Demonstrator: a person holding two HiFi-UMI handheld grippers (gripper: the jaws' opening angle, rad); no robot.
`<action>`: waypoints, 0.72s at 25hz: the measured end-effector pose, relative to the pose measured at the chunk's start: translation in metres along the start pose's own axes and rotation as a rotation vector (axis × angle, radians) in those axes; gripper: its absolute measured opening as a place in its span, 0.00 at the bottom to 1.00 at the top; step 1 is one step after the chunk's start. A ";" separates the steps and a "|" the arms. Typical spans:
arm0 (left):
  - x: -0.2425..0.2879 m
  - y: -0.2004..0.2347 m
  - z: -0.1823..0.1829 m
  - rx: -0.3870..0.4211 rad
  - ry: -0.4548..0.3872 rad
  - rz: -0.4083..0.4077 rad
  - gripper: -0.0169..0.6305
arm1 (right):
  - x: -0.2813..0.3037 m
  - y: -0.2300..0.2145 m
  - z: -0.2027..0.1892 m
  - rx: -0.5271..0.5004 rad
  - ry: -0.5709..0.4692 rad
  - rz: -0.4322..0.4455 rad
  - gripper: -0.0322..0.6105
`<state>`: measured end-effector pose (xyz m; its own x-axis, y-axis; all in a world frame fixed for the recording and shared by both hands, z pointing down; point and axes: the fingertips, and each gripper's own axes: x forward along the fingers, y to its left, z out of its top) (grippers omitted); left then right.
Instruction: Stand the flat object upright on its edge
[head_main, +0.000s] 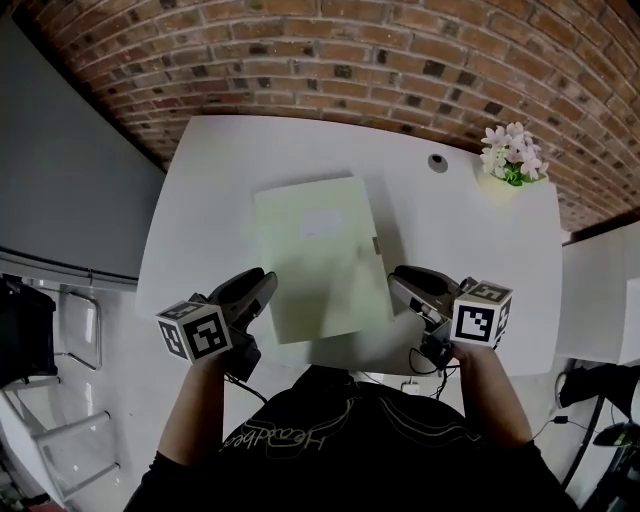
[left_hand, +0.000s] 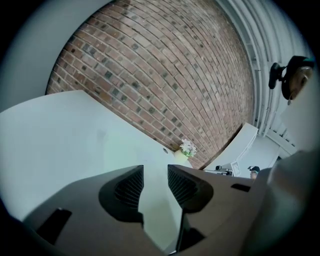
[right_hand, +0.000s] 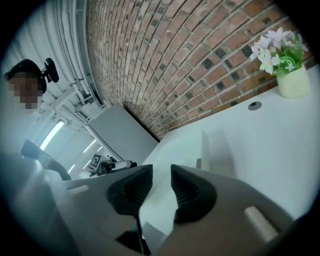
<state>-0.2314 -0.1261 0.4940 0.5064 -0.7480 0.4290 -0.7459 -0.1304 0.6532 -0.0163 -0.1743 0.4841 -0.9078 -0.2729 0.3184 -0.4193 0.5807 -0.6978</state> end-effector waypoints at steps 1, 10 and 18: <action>0.002 0.008 0.000 -0.006 0.008 0.016 0.23 | 0.003 -0.005 0.000 -0.004 0.003 -0.010 0.23; 0.025 0.053 -0.011 -0.077 0.085 0.078 0.39 | 0.033 -0.042 -0.003 0.002 0.072 -0.070 0.32; 0.041 0.070 -0.020 -0.151 0.122 0.094 0.40 | 0.057 -0.076 -0.009 0.037 0.122 -0.159 0.36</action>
<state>-0.2543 -0.1528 0.5701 0.4935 -0.6666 0.5588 -0.7233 0.0422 0.6892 -0.0357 -0.2272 0.5613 -0.8251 -0.2625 0.5003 -0.5589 0.5088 -0.6548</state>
